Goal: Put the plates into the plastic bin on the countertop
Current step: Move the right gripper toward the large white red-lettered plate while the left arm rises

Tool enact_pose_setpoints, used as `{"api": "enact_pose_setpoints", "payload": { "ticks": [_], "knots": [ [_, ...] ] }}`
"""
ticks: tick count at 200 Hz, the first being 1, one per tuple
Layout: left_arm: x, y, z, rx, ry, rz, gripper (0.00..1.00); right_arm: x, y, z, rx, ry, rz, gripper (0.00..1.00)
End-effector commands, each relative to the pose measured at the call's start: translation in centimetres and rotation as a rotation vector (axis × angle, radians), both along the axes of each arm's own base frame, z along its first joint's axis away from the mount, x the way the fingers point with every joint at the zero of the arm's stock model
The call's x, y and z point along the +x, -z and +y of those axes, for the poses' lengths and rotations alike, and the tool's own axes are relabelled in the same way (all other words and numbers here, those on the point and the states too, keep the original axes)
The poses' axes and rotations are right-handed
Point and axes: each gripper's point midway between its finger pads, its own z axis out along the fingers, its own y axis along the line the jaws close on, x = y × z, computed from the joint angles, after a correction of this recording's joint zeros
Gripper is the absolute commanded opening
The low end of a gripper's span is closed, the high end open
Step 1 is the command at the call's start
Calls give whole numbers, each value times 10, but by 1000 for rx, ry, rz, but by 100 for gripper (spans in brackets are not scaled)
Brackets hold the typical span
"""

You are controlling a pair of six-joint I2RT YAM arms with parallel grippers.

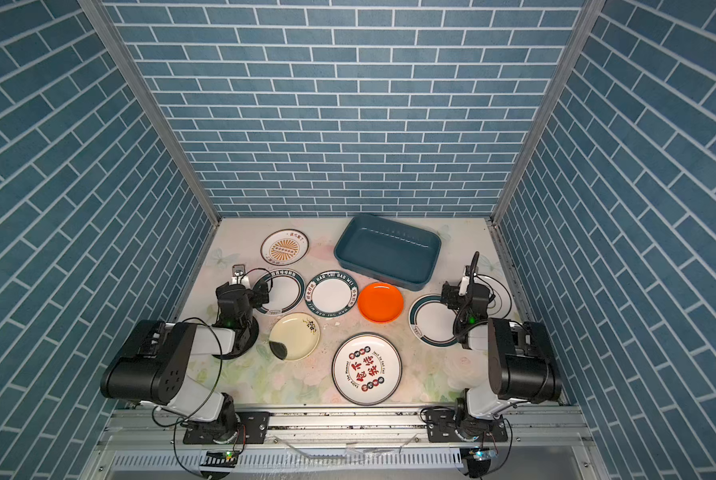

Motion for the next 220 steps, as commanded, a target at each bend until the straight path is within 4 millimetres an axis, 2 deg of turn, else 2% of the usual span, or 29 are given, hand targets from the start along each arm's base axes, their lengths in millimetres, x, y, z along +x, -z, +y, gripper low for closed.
{"api": "enact_pose_setpoints", "payload": {
  "ticks": [1, 220],
  "knots": [
    [1, -4, -3, 4, 15, -7, 100, 7, -7, 2, 0, -15, -23, 99],
    [4, -2, 0, -36, 38, 2, 99, 7, -7, -1, 6, -7, -23, 99]
  ]
}}
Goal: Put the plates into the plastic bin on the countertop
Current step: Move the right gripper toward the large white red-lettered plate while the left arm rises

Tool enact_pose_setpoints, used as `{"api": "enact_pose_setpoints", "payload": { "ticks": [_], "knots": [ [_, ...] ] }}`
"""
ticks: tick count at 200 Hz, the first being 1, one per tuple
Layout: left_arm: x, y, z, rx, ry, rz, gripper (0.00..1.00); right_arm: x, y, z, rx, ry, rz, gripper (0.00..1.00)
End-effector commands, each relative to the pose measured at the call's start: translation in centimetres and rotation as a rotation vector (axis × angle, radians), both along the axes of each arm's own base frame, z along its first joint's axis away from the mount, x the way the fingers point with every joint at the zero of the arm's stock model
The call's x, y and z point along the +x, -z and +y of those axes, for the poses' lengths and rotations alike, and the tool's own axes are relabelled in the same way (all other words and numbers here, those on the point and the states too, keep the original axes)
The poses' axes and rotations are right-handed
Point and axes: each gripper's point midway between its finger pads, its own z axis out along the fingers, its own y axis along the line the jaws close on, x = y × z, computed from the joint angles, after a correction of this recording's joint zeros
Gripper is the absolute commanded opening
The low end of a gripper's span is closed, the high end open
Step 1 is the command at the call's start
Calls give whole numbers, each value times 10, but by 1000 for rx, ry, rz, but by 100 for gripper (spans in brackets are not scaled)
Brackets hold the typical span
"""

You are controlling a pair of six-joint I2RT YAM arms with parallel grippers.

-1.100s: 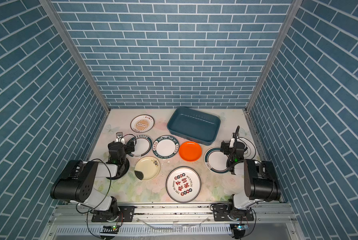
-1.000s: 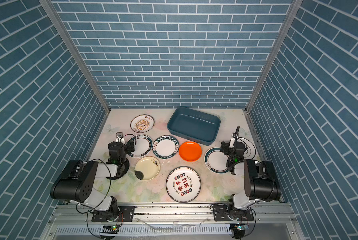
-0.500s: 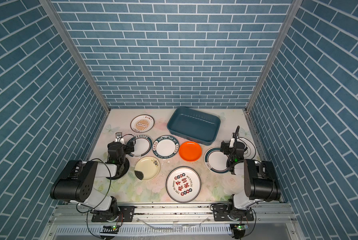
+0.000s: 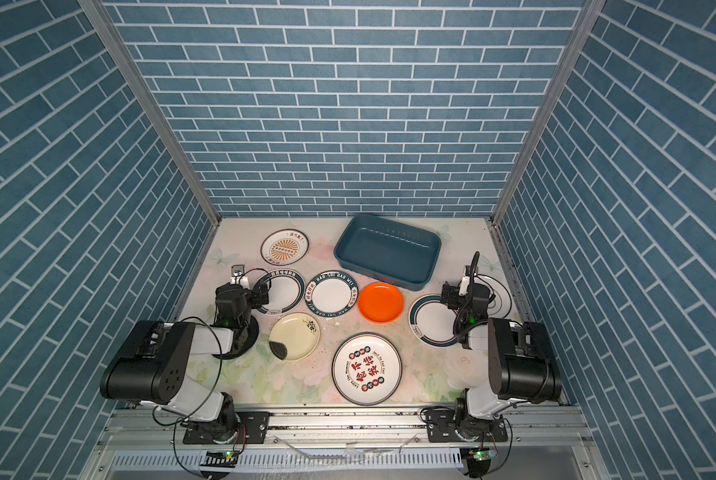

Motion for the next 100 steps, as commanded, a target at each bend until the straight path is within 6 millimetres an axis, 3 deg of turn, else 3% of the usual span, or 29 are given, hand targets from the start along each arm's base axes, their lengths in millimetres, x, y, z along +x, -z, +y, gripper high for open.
{"api": "enact_pose_setpoints", "payload": {
  "ticks": [1, 56, 100],
  "knots": [
    [3, -7, 0, -5, 3, -15, 99, 7, -8, 0, 2, -5, -25, 99],
    [-21, -35, 32, -28, -213, -15, 99, 5, -28, -4, -4, 24, 7, 98],
    [-21, -46, 27, -79, -225, 54, 100, -2, -46, -18, 26, 134, 36, 97]
  ]
}}
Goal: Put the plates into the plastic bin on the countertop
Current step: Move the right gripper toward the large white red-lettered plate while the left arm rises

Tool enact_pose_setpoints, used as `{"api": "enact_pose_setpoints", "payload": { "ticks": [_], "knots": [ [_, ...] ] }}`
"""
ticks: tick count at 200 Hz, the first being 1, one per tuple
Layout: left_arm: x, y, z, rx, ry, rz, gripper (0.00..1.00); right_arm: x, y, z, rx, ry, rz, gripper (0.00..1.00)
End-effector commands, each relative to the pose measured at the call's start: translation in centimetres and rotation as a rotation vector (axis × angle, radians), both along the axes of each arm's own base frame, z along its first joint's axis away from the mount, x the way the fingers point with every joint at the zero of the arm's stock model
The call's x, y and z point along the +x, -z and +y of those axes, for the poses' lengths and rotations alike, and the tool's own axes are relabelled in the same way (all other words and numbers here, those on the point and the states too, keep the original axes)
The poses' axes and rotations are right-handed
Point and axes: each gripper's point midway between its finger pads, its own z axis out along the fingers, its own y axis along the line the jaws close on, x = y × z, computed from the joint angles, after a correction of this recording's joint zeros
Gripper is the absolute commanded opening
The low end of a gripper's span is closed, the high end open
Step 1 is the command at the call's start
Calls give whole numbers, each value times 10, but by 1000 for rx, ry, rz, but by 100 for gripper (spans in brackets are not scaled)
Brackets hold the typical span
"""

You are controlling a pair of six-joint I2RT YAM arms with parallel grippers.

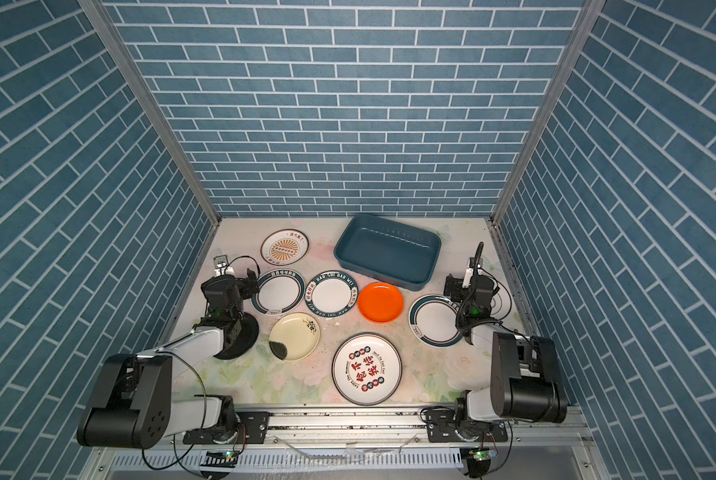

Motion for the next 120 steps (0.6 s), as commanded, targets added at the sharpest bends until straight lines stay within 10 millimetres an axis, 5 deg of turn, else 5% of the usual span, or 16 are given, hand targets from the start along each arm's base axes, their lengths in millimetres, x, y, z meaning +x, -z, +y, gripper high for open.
{"api": "enact_pose_setpoints", "payload": {
  "ticks": [1, 42, 120],
  "knots": [
    [-16, 15, 4, -27, -53, 107, 99, -6, -12, -9, 43, 83, 35, 97],
    [-44, -11, -20, 46, -61, 130, 100, -19, -47, 32, 233, -57, 18, 95],
    [-83, -15, -100, -86, 192, 283, 100, -99, -46, 89, 540, -194, 317, 91]
  ]
}}
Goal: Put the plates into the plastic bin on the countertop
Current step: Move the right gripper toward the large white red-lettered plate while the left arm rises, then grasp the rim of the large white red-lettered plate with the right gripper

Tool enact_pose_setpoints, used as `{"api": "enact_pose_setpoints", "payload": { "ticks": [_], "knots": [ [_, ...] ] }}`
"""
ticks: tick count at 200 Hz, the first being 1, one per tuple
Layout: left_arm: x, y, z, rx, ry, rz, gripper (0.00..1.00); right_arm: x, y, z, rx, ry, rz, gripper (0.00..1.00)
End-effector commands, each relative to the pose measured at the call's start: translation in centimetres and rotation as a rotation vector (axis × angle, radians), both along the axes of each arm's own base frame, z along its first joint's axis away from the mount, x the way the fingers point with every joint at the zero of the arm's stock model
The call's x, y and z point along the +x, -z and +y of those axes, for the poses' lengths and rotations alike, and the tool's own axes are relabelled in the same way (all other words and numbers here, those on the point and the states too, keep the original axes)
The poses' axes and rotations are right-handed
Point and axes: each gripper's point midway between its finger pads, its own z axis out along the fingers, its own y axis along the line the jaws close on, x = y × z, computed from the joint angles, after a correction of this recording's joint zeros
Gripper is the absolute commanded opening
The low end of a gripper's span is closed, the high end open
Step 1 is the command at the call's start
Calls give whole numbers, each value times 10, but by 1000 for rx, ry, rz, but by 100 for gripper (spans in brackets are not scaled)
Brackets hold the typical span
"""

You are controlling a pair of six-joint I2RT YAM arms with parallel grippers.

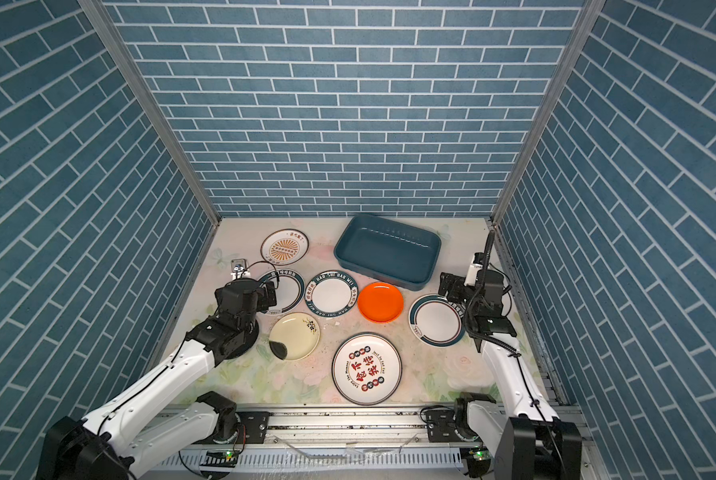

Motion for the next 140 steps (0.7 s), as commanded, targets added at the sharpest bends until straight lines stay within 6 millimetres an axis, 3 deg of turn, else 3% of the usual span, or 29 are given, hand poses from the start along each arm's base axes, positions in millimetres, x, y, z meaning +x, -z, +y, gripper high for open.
{"api": "enact_pose_setpoints", "payload": {
  "ticks": [1, 40, 44, 68, 140],
  "knots": [
    [-16, 17, -12, -42, 41, 123, 100, -41, 20, 29, 173, -69, 211, 91],
    [-14, 20, -44, -78, 145, 159, 100, -90, 37, 60, 119, -155, 347, 89],
    [-10, 11, -48, -90, 155, 145, 100, -94, 39, 63, 122, -165, 359, 89],
    [-3, 2, -62, -112, 207, 151, 99, -114, 53, 80, 136, -205, 432, 89],
    [2, -8, -78, -167, 261, 126, 100, -167, 102, 114, 201, -283, 604, 79]
  ]
}}
